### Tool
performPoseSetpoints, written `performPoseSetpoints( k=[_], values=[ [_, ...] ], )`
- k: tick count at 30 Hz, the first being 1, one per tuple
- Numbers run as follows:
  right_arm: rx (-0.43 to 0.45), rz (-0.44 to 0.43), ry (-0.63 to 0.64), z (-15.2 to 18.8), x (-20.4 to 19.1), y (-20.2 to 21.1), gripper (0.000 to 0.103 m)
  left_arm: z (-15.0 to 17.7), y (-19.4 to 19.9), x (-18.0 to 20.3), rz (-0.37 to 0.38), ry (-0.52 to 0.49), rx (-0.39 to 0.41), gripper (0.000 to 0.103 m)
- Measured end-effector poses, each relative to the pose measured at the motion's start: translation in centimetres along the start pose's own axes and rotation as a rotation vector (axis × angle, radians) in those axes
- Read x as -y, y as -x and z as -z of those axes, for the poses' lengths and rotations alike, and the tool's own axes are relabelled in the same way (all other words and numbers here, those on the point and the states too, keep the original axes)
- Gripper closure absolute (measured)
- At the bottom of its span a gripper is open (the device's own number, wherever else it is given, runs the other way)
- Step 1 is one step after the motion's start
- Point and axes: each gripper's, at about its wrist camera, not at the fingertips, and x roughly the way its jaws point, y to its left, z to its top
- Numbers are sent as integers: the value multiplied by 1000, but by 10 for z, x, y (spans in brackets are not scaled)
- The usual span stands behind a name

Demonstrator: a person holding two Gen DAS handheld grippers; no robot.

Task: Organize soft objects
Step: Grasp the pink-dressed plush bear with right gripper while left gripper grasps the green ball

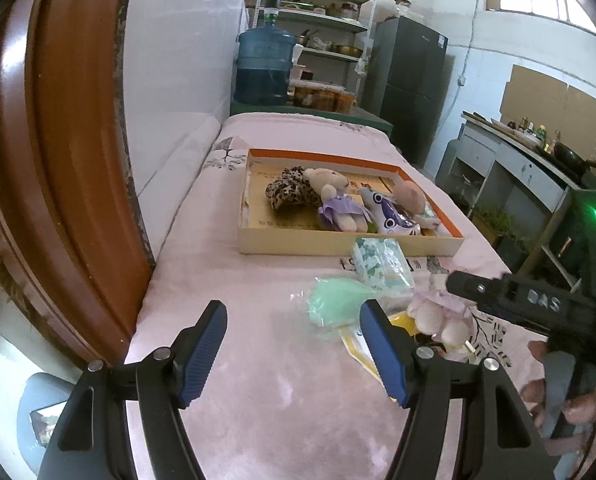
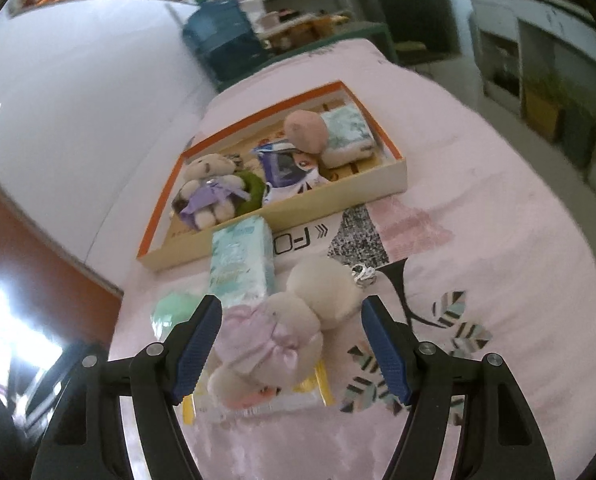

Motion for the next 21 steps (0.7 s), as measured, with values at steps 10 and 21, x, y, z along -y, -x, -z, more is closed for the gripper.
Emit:
performPoseSetpoints(
  k=[10, 21],
  values=[
    [-95, -46, -95, 2, 7, -38, 29, 6, -12, -3, 14, -12, -25, 34],
    [-40, -21, 17, 0, 1, -26, 55, 2, -30, -7, 39, -6, -56, 34]
  ],
)
